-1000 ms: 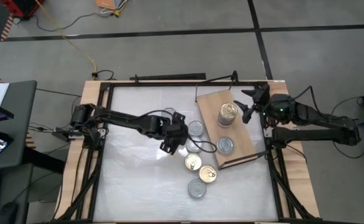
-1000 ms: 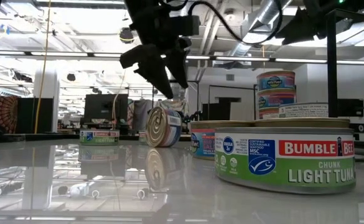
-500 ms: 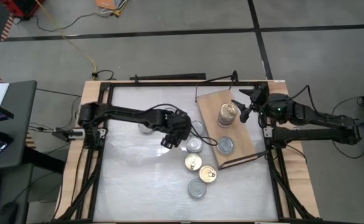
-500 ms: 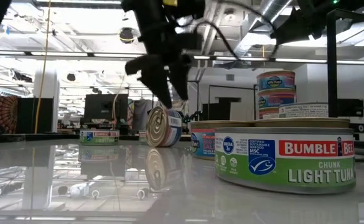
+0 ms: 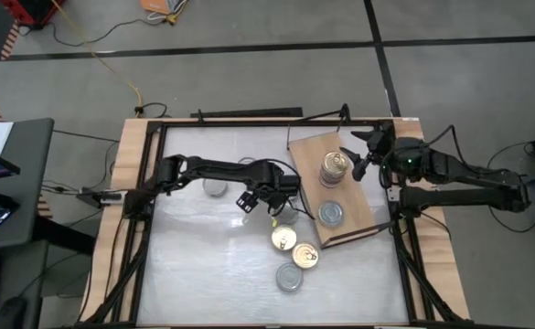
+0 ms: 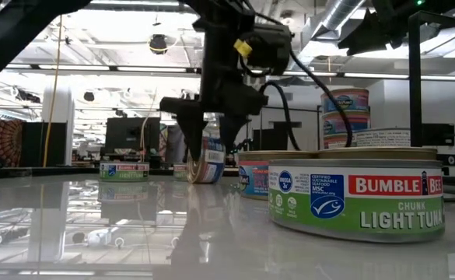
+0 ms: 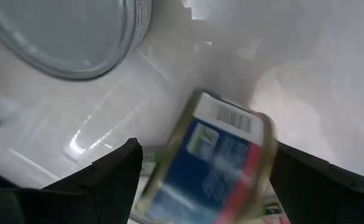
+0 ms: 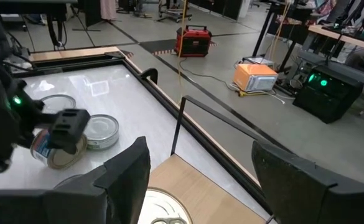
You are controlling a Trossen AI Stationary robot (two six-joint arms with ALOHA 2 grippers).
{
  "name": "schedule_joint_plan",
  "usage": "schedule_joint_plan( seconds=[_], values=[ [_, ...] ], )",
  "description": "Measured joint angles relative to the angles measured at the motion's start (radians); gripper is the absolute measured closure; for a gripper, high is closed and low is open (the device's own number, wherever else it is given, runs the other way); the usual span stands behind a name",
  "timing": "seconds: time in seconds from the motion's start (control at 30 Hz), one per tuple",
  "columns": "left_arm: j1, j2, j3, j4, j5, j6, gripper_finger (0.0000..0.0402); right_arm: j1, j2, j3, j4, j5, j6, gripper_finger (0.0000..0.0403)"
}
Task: Stack canned seafood by type on shelf
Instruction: Stack the blue tuna can on the blue tuna can on the shelf
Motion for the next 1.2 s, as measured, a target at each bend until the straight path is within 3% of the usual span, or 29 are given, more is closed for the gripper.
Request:
schedule_joint_plan(
  seconds=[0.27,0.47,0.6,0.8,0.97,1.2],
  values=[
    [-0.010,-0.003,-0.034,-0.028,-0.118,0.139,0.0103,0.000,0.000,0.000,0.009,0.000,-0.005,0.0097],
    [-0.010,-0.006,-0.034,-0.027,-0.105,0.192,0.0158,0.000,0.000,0.000,0.009,0.000,-0.009,0.0097],
    [-0.017,-0.007,-0.034,-0.035,-0.109,0.160,0.0218,0.000,0.000,0.000,-0.001,0.000,-0.009,0.0097],
    [-0.033,-0.018,0.003,-0.051,-0.095,0.074,0.0221,0.000,-0.002,0.000,-0.024,0.000,-0.005,0.0097],
    [0.005,-0.071,0.107,-0.087,0.075,-0.105,0.0221,-0.001,-0.046,0.000,-0.041,0.000,0.012,0.0097],
    [0.116,-0.124,0.199,0.085,0.415,-0.458,0.0221,-0.001,-0.117,0.000,-0.059,0.002,0.063,0.0097]
  ],
)
